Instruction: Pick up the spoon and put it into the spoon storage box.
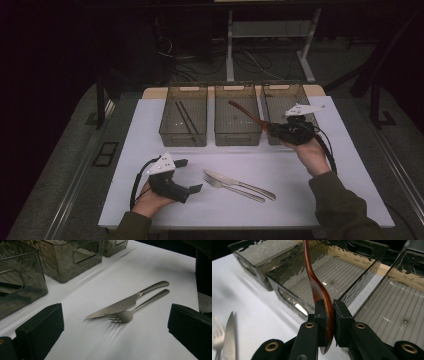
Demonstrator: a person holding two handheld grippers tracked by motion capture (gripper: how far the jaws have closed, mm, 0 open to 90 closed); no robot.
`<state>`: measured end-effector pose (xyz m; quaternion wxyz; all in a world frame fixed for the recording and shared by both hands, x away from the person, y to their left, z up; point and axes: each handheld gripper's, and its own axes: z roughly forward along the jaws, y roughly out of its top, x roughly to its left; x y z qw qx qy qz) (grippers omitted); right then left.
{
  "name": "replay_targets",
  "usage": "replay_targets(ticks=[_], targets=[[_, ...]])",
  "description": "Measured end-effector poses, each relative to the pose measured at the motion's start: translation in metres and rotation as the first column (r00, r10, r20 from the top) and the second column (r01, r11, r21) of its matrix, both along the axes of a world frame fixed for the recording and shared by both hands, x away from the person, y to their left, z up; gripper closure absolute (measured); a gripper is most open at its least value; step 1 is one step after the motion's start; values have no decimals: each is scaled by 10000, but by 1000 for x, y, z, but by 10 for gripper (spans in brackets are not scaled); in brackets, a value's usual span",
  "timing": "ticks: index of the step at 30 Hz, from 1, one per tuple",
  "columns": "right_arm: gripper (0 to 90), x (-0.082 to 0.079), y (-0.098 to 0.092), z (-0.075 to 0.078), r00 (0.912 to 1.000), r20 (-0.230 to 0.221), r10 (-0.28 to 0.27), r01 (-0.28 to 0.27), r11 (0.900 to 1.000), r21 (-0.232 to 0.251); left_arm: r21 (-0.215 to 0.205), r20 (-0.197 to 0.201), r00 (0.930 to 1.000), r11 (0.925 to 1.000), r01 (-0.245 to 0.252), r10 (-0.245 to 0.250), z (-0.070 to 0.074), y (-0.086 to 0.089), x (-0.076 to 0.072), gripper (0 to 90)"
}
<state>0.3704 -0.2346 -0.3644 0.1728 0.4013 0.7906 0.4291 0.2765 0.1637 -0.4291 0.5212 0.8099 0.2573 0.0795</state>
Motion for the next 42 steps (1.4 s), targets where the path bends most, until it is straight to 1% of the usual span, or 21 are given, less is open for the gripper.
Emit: replay_targets(ticks=[5, 11, 17, 24, 32, 39, 42], targets=[[808, 16, 13, 2, 9997, -107, -217, 214, 9995, -214, -56, 9, 10000, 10000, -17, 17, 1, 0, -1, 0], [808, 32, 27, 2, 9993, -152, -330, 324, 9985, -432, -71, 2, 10000, 10000, 13, -13, 1, 0, -1, 0], [808, 45, 38, -5, 9982, -342, -497, 479, 9975, -512, -88, 3, 10000, 10000, 28, -28, 1, 0, -1, 0], [808, 56, 49, -13, 9968, -584, -547, 500, 9956, -791, -102, 1, 10000, 9999, 35, -35, 1, 0, -1, 0], [805, 58, 55, -19, 9952, -774, -598, 517, 9933, -1033, -99, -14, 10000, 9999, 50, -51, 1, 0, -1, 0], [803, 58, 58, -22, 9946, -912, -504, 389, 9915, -1241, -109, -22, 10000, 9999, 52, -52, 1, 0, -1, 0], [802, 58, 58, -23, 9948, -905, -475, 357, 9911, -1284, -108, -24, 10000, 9999, 53, -53, 1, 0, -1, 0]])
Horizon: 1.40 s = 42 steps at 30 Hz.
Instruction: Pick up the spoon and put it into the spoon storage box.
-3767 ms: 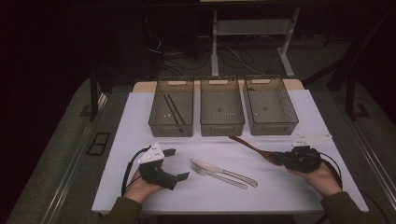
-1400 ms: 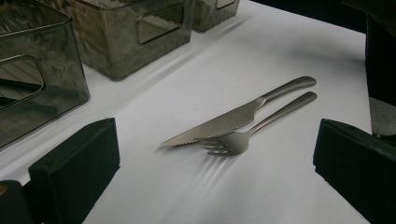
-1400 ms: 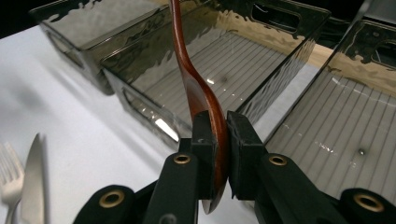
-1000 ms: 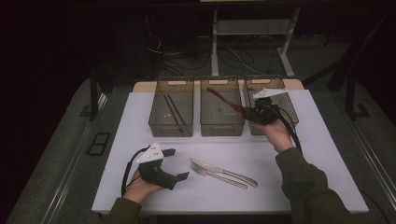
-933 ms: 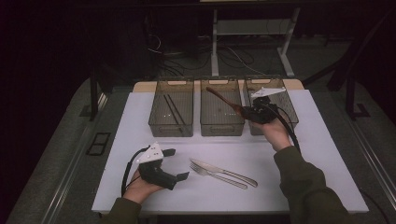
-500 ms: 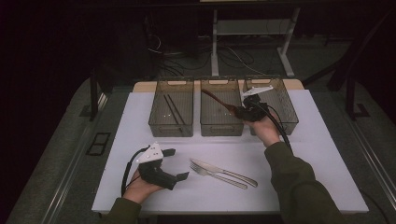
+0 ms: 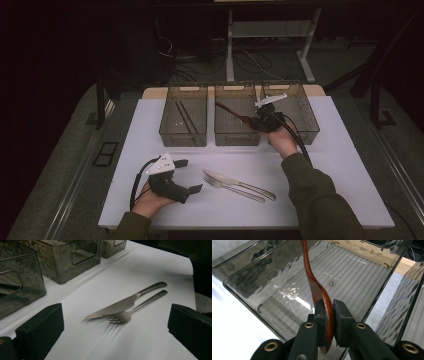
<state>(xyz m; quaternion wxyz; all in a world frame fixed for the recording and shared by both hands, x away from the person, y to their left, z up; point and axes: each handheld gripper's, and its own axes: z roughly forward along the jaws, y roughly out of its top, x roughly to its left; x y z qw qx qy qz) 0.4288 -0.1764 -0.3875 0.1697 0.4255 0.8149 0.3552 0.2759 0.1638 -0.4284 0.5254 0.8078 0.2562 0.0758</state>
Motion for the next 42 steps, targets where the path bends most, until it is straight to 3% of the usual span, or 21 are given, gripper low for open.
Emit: replay_targets(ticks=[10, 16, 26, 37, 42], targets=[[707, -1, 0, 1, 9999, -22, 124, -124, 9998, 144, 3, 16, 10000, 10000, 0, 0, 0, 0, 0, 0], [644, -3, -5, 6, 9998, -16, 216, -215, 9982, 556, 2, 16, 10000, 10000, -13, 13, 0, 1, 0, 0], [474, -19, -21, 22, 9961, 291, 835, -871, 9826, 1642, 6, 9, 10000, 10000, -16, 16, 0, 0, -1, 0], [429, -49, -37, 23, 9858, 675, 1536, -1641, 9668, 1957, 65, -22, 10000, 10000, 8, -8, 0, -1, -1, 0], [423, -65, -46, 19, 9804, 710, 1836, -1950, 9547, 2247, 90, -17, 10000, 10000, -22, 22, 0, 0, -1, 0]])
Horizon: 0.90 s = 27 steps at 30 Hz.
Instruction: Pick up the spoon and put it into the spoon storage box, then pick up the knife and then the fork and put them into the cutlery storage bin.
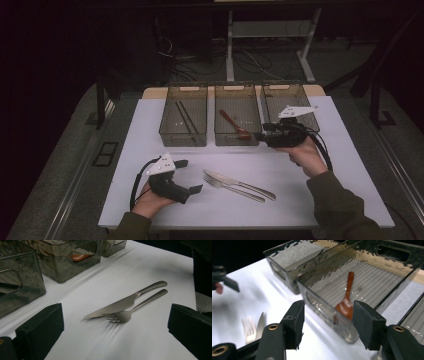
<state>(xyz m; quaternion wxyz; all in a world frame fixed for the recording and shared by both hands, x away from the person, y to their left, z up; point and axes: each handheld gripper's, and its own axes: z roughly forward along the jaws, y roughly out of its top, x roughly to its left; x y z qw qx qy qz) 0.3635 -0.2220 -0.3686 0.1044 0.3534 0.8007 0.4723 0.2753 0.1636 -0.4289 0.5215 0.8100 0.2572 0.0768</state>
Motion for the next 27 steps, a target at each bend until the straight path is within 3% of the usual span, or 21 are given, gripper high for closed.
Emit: replay_targets(ticks=[4, 9, 27], targets=[[420, -11, -4, -4, 9997, -118, 209, -209, 9998, 50, -15, 11, 10000, 10000, -10, 10, 0, 0, 0, 0], [418, -24, -13, -8, 9984, -332, 449, -434, 9981, 445, -46, 20, 10000, 10000, -35, 35, 1, 1, -1, 0], [397, -65, -41, -26, 9968, -404, 688, -672, 9970, 391, -62, 78, 10000, 10000, -47, 48, 2, 2, -2, 0]])
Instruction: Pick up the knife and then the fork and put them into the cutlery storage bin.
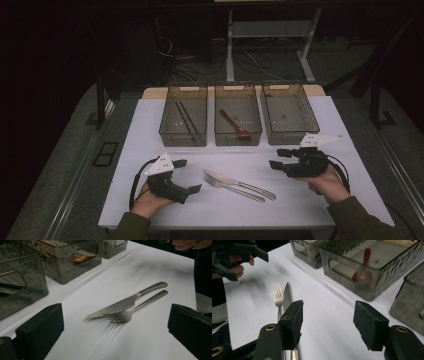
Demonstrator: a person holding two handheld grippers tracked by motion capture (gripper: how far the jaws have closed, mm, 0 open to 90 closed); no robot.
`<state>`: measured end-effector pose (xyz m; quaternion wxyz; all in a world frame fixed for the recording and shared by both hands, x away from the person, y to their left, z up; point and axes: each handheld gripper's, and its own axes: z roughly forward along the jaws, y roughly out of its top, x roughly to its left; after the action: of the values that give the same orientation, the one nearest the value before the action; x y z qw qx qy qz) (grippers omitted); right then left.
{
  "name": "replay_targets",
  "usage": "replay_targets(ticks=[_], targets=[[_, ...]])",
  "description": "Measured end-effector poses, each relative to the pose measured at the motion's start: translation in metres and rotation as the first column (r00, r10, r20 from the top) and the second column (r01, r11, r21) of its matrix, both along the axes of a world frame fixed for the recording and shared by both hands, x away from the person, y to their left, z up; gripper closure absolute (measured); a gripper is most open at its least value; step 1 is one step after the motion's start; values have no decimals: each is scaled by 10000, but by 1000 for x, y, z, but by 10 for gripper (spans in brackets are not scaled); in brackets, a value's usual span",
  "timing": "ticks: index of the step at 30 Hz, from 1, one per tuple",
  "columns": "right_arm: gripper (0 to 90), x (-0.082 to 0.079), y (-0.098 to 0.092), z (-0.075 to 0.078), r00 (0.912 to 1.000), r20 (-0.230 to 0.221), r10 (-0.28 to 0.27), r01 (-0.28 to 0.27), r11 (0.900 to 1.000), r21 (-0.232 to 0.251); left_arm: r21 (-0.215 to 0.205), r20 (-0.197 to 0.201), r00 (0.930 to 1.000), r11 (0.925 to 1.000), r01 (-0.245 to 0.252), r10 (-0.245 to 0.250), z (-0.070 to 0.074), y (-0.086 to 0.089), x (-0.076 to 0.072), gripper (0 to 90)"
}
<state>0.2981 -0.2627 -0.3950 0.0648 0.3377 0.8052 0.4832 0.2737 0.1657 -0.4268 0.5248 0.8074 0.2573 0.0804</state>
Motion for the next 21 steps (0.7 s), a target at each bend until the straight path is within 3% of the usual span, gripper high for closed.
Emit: replay_targets(ticks=[13, 21], targets=[[409, -5, 6, -12, 9965, -271, 788, -804, 9947, -645, 18, -7, 10000, 10000, -30, 30, 0, 0, 1, 0], [418, -3, 13, -17, 9939, -826, 736, -829, 9899, -1154, 34, -17, 10000, 10000, 4, -4, -1, -1, 2, 0]])
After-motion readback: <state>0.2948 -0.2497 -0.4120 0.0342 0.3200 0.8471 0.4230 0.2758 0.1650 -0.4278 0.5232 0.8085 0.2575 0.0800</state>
